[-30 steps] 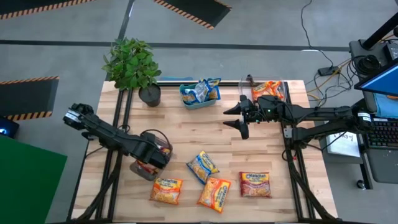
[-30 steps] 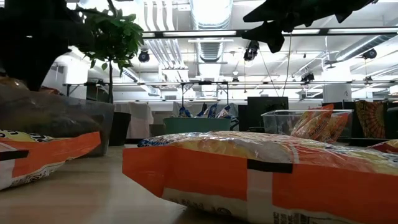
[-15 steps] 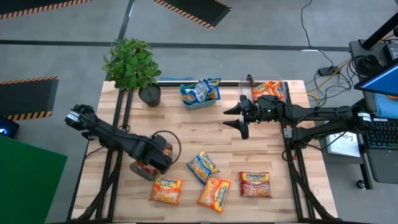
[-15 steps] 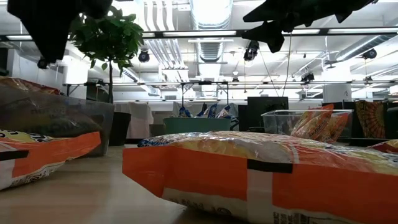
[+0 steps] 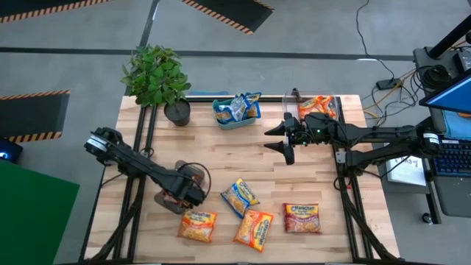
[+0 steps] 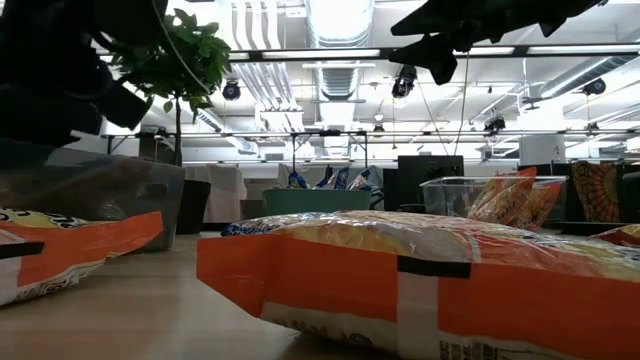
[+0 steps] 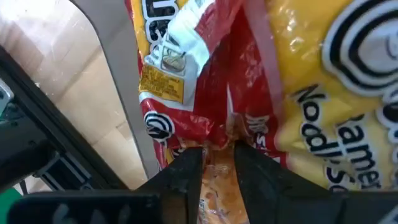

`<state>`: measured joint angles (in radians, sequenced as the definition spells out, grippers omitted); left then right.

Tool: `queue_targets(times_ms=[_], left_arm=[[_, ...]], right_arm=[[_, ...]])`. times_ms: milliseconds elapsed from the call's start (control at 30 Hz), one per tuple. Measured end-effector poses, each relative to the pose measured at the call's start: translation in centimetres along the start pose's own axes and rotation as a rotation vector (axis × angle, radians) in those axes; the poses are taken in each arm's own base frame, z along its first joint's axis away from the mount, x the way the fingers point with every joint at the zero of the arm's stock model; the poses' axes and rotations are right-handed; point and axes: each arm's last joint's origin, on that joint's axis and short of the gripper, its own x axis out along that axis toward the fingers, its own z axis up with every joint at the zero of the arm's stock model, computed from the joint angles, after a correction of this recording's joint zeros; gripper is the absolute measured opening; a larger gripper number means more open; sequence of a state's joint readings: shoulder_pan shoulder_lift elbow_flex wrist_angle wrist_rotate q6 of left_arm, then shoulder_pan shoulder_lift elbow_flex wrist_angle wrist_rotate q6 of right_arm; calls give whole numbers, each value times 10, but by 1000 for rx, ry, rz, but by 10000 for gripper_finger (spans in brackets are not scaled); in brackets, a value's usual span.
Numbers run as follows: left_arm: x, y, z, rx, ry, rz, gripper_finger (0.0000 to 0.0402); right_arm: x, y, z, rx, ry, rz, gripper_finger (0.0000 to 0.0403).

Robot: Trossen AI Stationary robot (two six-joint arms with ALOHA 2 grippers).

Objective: Sort Maruchan noodles
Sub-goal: Put the top red noodle pack into the black bin

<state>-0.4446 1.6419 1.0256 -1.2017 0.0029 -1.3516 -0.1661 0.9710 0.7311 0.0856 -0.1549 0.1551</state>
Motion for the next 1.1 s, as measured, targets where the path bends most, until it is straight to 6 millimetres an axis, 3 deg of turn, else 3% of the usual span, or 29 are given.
queue_targets(times_ms=[167,333,467,767,867,1100], left_arm=[[-20,-2,2,25,-45,-15,75],[-40,-12,9,113,-244,-72,74],[-37,-18,12,179,-336,-113,74],[1,-13,11,175,-339,-85,74],[-4,-14,11,213,-316,-85,74],[-34,-6,-3,367,-300,-45,74]], right_arm=[[0,0,0,0,0,-1,228],[0,0,0,0,-1,0,228],[0,0,0,0,-1,0,228],[0,0,0,0,0,0,228],[0,0,0,0,-1,0,228],[0,0,0,1,-1,0,228]])
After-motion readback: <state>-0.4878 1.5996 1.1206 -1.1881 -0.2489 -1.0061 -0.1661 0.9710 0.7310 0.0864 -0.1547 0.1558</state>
